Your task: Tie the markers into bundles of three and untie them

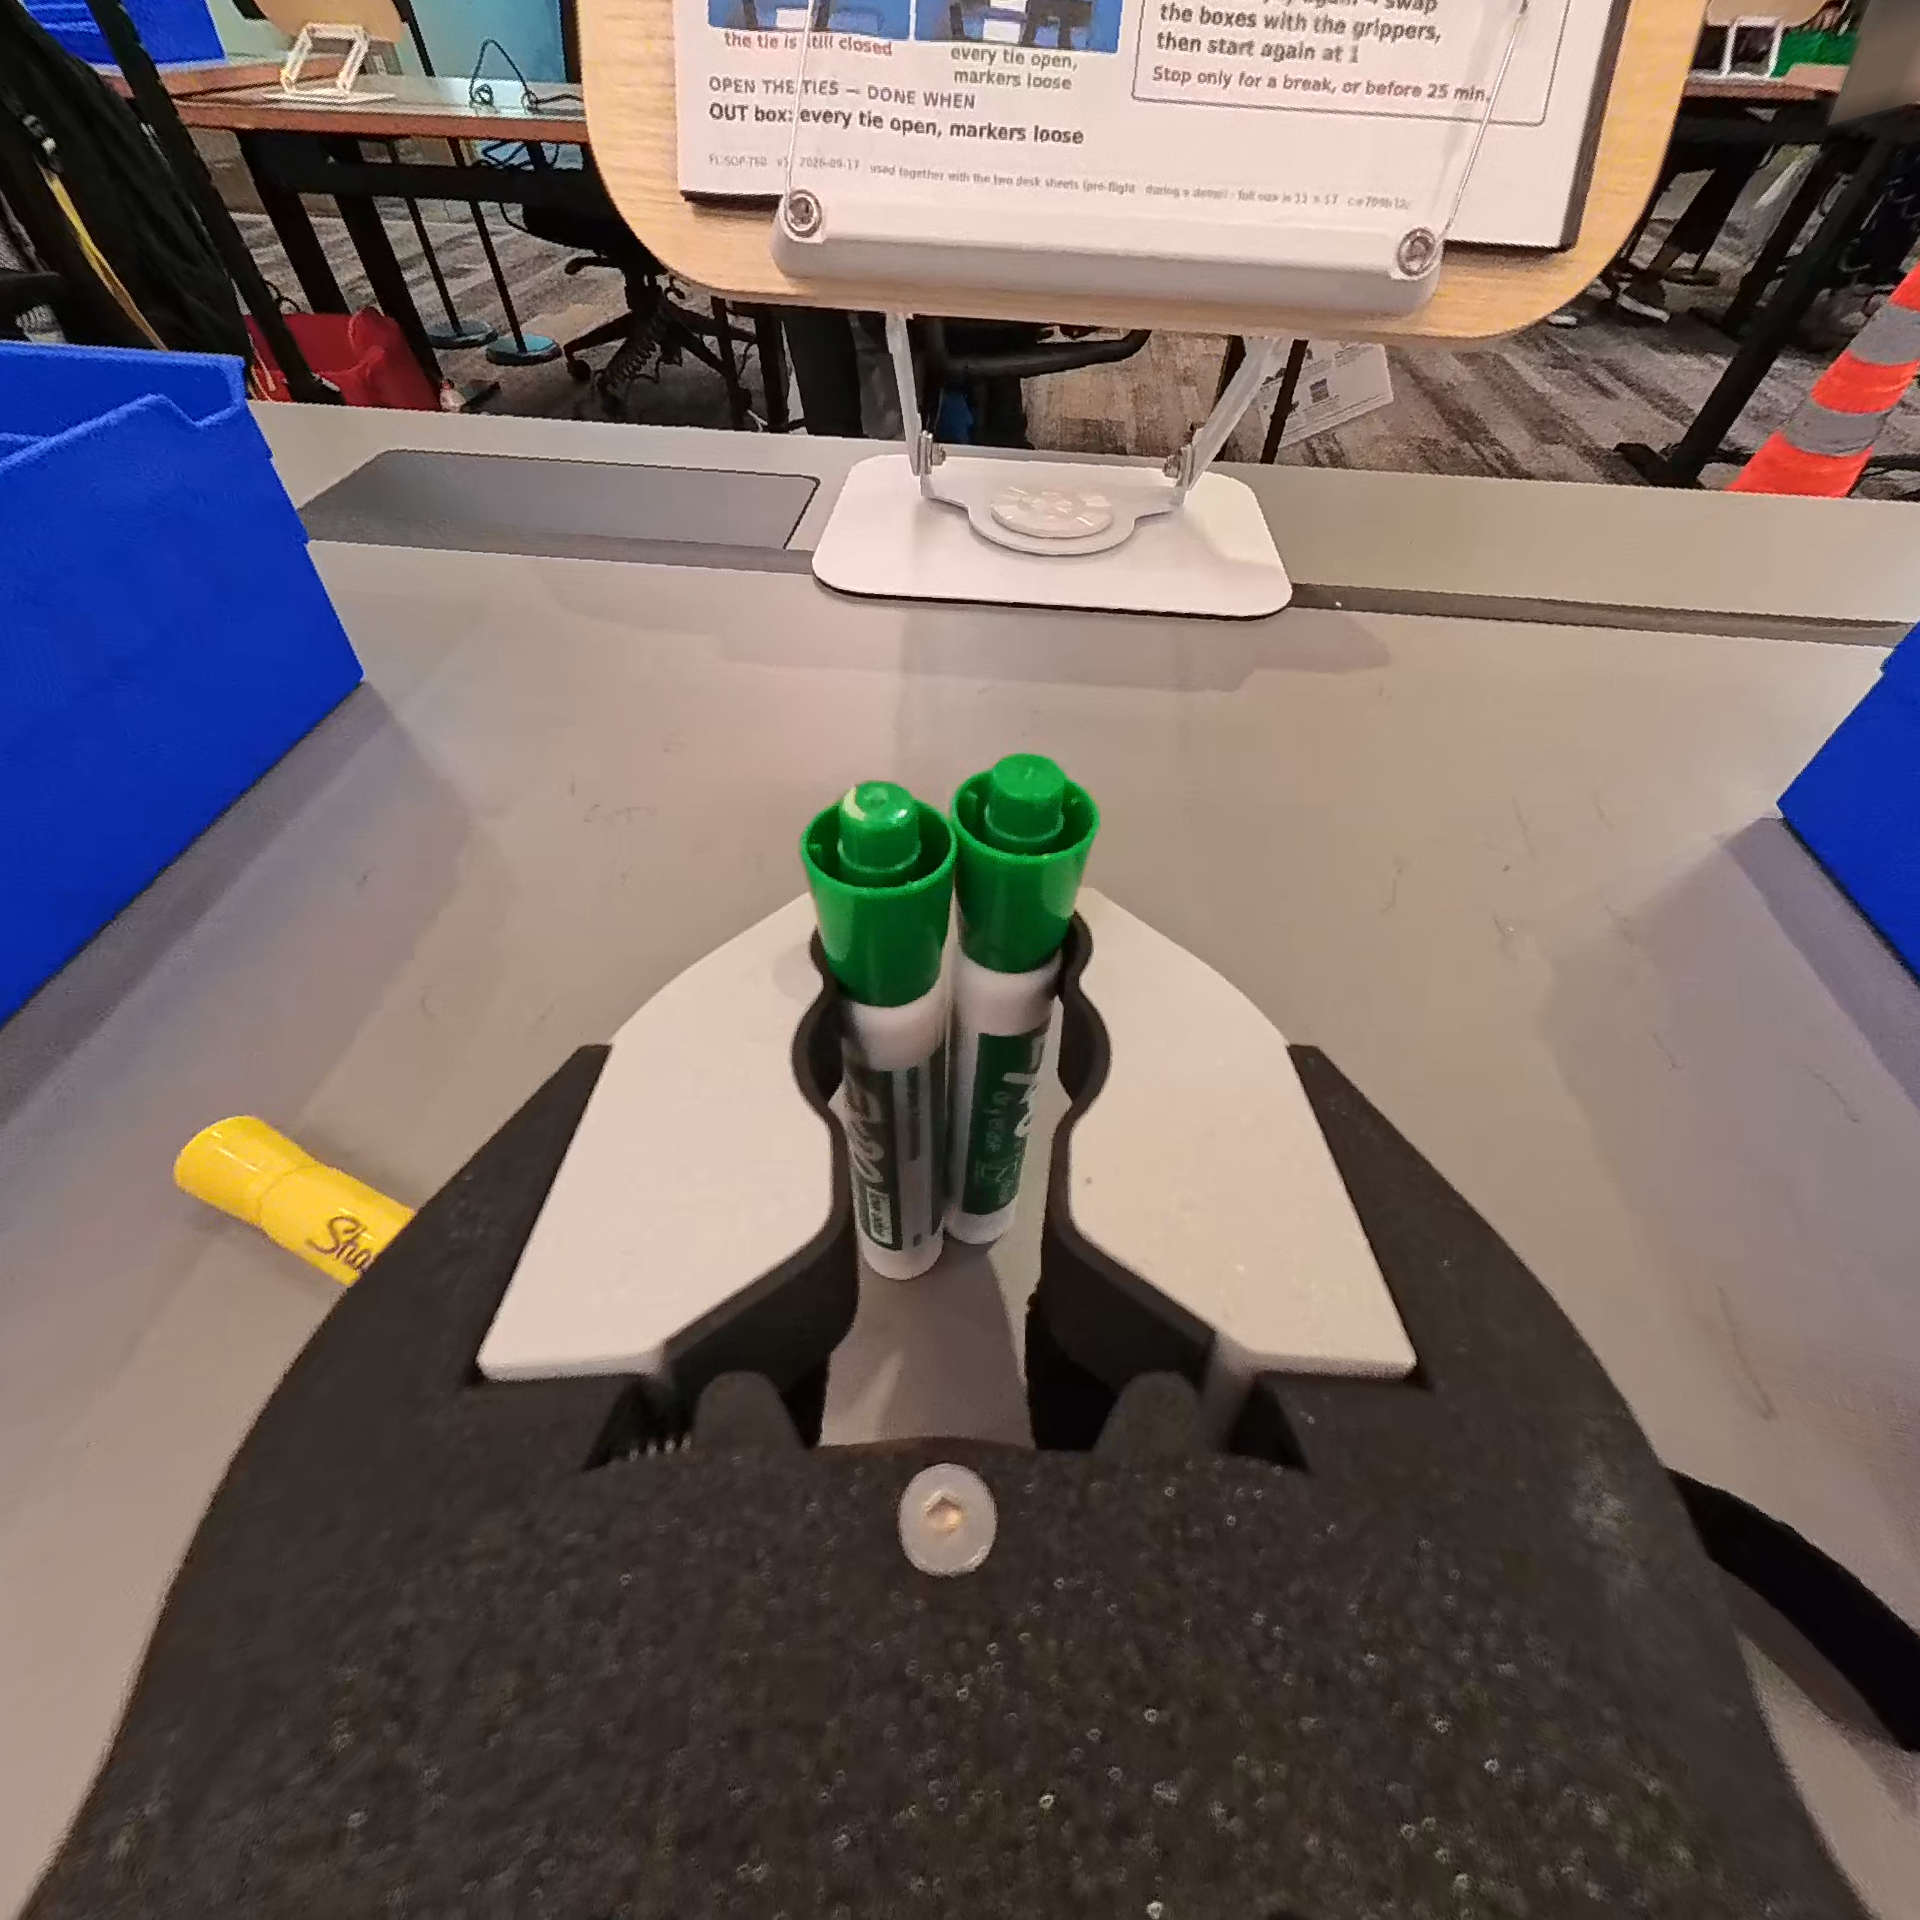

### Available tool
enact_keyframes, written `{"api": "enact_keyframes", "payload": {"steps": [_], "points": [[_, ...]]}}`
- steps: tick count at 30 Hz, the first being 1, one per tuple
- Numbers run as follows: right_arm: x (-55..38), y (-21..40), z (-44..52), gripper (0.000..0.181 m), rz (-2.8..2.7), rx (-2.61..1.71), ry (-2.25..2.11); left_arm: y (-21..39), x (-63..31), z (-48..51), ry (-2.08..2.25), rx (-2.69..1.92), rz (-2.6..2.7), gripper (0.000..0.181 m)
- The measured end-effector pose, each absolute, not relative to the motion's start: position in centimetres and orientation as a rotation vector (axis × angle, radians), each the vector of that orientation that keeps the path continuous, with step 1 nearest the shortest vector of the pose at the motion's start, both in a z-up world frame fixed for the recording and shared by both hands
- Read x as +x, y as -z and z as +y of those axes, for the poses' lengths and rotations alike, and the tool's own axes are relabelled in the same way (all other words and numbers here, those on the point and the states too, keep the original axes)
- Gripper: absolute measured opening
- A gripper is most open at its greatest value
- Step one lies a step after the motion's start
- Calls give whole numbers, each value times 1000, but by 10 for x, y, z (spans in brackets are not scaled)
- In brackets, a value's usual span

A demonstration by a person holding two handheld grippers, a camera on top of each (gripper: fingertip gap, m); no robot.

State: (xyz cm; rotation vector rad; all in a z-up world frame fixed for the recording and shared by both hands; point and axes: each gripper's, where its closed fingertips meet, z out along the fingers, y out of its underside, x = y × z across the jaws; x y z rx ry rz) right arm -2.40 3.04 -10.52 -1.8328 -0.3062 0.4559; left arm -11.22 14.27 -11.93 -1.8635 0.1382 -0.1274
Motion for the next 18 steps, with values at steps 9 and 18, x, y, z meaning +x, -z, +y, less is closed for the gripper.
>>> {"api": "enact_keyframes", "payload": {"steps": [9,18], "points": [[-24,105,30,46,-306,-1833,-454,119,-115,144,165,-1858,171,18],[-26,106,30,46,-314,-1834,-452,118,-114,140,185,-1850,199,17]]}}
